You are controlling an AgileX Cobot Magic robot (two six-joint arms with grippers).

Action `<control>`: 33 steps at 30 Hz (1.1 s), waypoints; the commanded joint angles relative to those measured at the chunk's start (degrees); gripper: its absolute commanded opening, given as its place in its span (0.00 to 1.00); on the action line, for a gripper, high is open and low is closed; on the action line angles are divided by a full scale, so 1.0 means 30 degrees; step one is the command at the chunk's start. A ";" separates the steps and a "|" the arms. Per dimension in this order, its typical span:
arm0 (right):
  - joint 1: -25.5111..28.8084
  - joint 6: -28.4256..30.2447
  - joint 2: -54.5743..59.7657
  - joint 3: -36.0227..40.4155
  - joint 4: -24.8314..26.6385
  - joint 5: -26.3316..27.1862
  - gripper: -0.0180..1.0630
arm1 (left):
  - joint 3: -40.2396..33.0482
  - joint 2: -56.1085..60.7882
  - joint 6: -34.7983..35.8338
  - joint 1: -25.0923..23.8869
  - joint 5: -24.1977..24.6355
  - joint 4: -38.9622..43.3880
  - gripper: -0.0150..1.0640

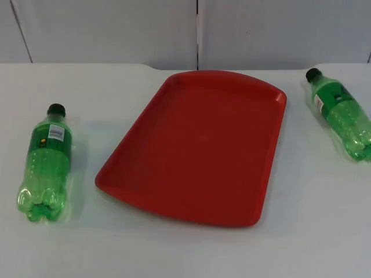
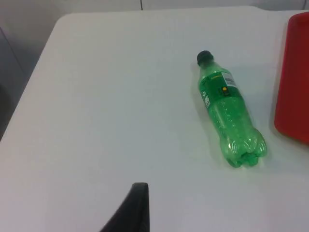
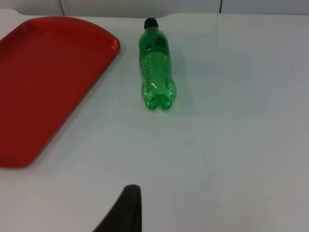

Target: Place the bottle upright on the tray.

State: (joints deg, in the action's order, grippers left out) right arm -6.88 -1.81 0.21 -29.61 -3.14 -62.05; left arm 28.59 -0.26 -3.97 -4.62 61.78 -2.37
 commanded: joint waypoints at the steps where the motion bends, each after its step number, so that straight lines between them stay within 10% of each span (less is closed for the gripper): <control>1: 0.0132 0.0028 -0.0071 0.0022 0.0017 0.0111 0.99 | -0.0027 -0.0177 0.0136 -0.0057 -0.0057 -0.0350 0.99; 33: 0.0132 0.0028 -0.0071 0.0022 0.0017 0.0111 0.99 | 0.0684 -0.9101 0.0136 -0.0057 -0.4064 -0.1319 0.99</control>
State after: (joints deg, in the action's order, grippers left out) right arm -6.88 -1.81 0.21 -29.61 -3.14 -62.05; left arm 30.41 -24.87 -3.97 -4.62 52.10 -5.15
